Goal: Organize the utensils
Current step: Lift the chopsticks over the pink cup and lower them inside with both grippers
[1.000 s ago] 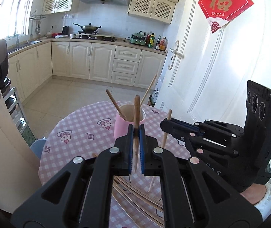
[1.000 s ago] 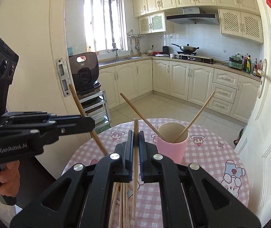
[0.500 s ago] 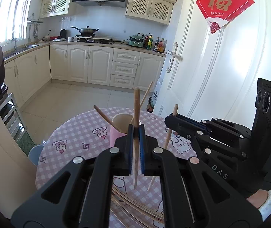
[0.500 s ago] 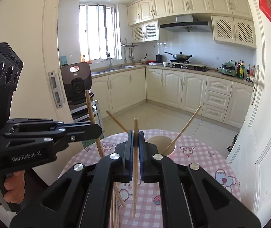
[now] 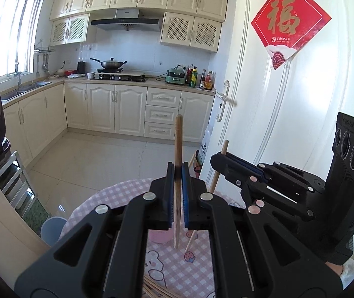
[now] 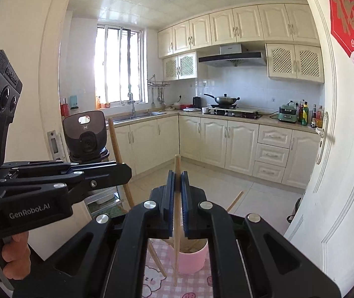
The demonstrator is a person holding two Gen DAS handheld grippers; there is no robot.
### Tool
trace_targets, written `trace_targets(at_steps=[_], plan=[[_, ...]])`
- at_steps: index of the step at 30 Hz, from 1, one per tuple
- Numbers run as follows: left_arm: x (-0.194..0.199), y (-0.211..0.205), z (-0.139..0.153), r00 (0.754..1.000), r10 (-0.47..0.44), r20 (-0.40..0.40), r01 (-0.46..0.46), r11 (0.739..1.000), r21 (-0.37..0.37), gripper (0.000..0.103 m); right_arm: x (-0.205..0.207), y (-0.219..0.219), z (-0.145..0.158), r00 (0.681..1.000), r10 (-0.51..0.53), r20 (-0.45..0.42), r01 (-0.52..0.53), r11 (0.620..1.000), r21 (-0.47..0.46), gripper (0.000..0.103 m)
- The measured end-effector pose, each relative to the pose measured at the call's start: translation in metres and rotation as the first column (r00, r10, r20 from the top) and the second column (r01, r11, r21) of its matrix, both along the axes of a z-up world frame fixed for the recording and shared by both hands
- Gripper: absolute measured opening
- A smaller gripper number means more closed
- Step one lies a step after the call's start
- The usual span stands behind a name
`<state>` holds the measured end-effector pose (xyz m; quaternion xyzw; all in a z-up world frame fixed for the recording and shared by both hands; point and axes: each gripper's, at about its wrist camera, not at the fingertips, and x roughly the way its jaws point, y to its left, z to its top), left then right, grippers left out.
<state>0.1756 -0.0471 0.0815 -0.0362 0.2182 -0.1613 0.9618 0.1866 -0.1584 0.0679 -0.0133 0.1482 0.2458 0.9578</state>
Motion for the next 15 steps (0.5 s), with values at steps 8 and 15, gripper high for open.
trace_targets(at_steps=[8,15], plan=[[0.033,0.002,0.012,0.998,0.061,0.035,-0.059,0.997,-0.042,0.006,0.017,0.0,0.009,0.99,-0.108,0.088,0.109,0.994,-0.003,0.004],[0.051,0.001,-0.009,0.991,0.122,0.05,-0.12,0.992,-0.045,0.006,0.023,0.002,0.002,0.982,-0.13,0.139,0.126,0.991,0.035,0.004]])
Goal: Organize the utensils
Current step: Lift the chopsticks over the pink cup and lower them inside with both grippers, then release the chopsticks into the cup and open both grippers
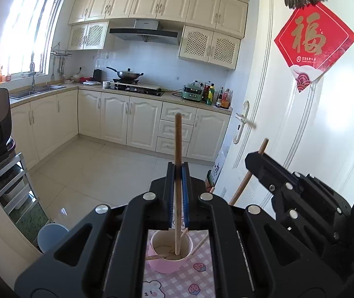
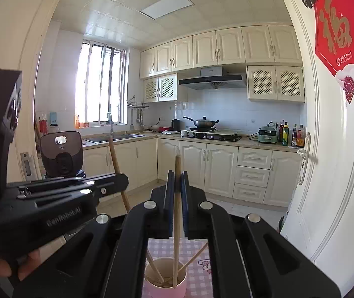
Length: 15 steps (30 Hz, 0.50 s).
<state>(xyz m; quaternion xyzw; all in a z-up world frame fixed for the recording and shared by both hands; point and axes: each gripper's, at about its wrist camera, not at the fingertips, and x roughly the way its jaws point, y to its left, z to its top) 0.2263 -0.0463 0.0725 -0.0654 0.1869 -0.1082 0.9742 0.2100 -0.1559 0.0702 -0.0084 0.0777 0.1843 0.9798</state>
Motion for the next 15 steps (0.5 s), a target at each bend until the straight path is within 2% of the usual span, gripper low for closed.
trace_targets(at_steps=[8,15], plan=[[0.012,-0.01,-0.041,0.995,-0.039,-0.089,0.042,0.998,0.042,0.006,0.014,0.001,-0.011,0.999,0.015,-0.046,-0.015,1.0,0.003,0.004],[0.014,-0.008,-0.052,0.993,-0.041,-0.114,0.047,0.998,0.042,0.006,0.018,-0.005,-0.026,0.995,0.004,-0.103,-0.005,1.0,-0.001,0.004]])
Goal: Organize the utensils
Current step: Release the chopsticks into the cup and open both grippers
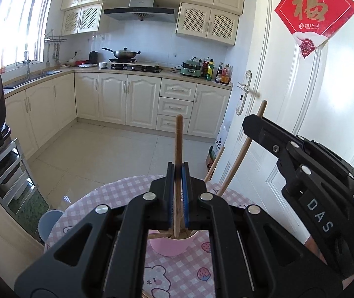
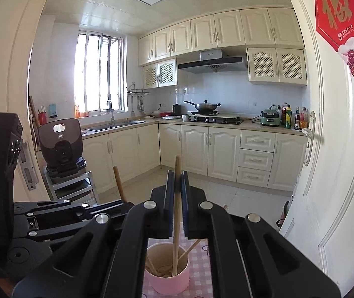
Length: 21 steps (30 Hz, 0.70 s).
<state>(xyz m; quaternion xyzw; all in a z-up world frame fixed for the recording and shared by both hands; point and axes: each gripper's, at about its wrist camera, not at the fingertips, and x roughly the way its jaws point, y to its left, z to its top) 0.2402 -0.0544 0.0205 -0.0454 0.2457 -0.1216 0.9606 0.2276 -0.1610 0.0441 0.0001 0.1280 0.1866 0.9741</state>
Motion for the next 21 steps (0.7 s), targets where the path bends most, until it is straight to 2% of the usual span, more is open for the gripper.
trace_targets(at_steps=[15,21], plan=[[-0.005,0.002,-0.012,0.999,-0.015,-0.047,0.016,1.0,0.008,0.007,0.001,-0.005,-0.024,0.994,0.004,-0.108,-0.005,1.0,-0.01,0.004],[-0.005,0.005,-0.018,0.996,-0.006,-0.088,0.007,1.0,0.005,0.007,0.002,-0.004,-0.034,0.99,-0.001,-0.142,-0.001,1.0,-0.018,0.004]])
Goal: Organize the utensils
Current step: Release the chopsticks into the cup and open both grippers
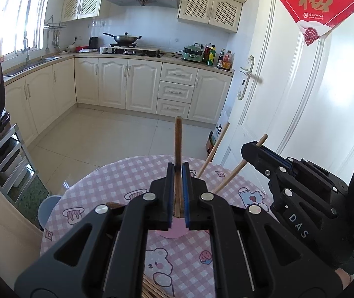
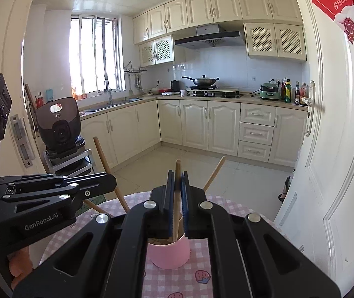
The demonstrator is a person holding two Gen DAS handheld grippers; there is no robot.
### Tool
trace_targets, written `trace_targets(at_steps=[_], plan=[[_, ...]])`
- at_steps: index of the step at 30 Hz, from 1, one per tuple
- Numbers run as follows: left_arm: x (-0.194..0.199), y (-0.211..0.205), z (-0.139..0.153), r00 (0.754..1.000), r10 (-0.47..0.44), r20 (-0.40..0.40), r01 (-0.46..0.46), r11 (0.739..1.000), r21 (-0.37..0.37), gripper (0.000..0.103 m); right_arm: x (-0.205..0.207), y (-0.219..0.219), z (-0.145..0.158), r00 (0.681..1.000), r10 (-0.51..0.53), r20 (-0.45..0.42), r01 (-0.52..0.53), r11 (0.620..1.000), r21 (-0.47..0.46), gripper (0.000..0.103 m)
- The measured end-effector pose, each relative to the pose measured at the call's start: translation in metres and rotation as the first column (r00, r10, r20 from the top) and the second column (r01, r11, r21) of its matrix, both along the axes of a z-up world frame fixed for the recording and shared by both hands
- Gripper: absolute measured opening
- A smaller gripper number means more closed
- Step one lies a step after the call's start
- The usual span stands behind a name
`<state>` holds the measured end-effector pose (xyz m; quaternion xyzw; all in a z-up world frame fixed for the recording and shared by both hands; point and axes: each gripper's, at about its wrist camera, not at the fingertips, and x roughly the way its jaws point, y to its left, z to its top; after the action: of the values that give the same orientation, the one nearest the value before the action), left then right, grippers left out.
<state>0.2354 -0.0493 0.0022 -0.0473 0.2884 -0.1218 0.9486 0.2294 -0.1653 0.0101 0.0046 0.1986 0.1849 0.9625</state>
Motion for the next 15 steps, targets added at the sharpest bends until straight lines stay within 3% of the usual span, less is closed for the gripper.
trace_targets(at_steps=[11,13,14,15], plan=[[-0.016,0.011,-0.002,0.999,0.023,-0.027,-0.023,1.0,-0.002,0.009,-0.008,-0.005,-0.003,0.999,-0.026,-0.023,0.026,1.0,0.003,0.006],[-0.02,0.015,-0.003,0.999,0.03,-0.031,-0.031,0.999,-0.013,0.024,-0.011,-0.008,-0.004,0.999,-0.025,-0.028,0.025,1.0,0.011,0.008],[-0.023,0.017,-0.003,0.999,0.04,-0.027,-0.04,0.999,-0.017,0.046,-0.012,-0.008,-0.004,0.999,-0.024,-0.03,0.025,1.0,0.012,0.01],[-0.027,0.019,-0.002,0.999,0.047,-0.016,-0.048,0.999,-0.019,0.059,-0.013,-0.01,-0.004,0.999,-0.024,-0.03,0.025,1.0,0.012,0.011]])
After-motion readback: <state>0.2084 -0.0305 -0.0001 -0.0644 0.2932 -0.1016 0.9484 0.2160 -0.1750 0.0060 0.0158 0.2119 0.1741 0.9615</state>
